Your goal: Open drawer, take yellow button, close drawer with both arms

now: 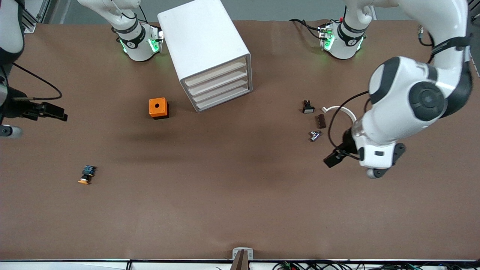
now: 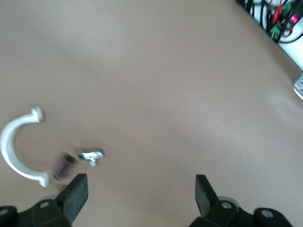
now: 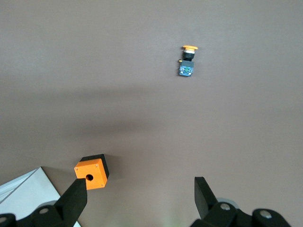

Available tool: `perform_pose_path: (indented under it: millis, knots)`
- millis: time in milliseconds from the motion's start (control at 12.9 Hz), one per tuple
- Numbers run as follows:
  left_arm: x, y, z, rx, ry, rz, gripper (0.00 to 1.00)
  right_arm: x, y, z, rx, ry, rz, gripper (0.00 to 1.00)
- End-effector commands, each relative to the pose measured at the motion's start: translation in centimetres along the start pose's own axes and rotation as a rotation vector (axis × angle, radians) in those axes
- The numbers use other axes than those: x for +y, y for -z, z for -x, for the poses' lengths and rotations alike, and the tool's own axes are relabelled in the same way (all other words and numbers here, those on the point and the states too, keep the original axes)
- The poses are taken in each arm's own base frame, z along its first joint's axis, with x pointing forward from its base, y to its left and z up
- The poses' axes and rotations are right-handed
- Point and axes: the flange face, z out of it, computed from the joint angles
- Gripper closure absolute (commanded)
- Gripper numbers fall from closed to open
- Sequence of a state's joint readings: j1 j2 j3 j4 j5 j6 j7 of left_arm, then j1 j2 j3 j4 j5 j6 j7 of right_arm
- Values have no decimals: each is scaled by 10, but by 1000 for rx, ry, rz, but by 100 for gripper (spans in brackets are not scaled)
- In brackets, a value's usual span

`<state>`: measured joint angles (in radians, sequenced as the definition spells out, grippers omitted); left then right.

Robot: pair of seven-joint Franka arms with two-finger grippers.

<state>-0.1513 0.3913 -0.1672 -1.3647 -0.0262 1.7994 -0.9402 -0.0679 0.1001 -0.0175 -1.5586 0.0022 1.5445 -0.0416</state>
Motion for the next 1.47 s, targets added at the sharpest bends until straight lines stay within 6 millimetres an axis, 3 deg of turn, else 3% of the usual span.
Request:
perform_pose_path:
  millis: [0, 155, 309, 541, 618, 928, 1391]
  knots:
    - [-36, 42, -9, 29, -111, -28, 0, 0, 13, -2, 12, -17, 17, 0]
    - [-69, 75, -22, 46, -222, -31, 0, -4, 18, -4, 23, -7, 23, 0]
    - [-100, 106, -17, 57, -313, -47, 0, -5, 35, -3, 57, -9, 18, 0]
    - [-155, 129, -10, 61, -475, -78, 0, -4, 41, 0, 56, -11, 11, 0]
    - [-164, 134, -2, 56, -487, -84, 0, -4, 41, 5, 34, -9, 11, 0]
    - [-177, 155, 17, 51, -490, -93, 0, -12, 62, 29, 69, 1, 5, 0]
    - [-199, 162, 49, 47, -522, -110, 0, -12, 53, 62, 89, -4, -50, 0]
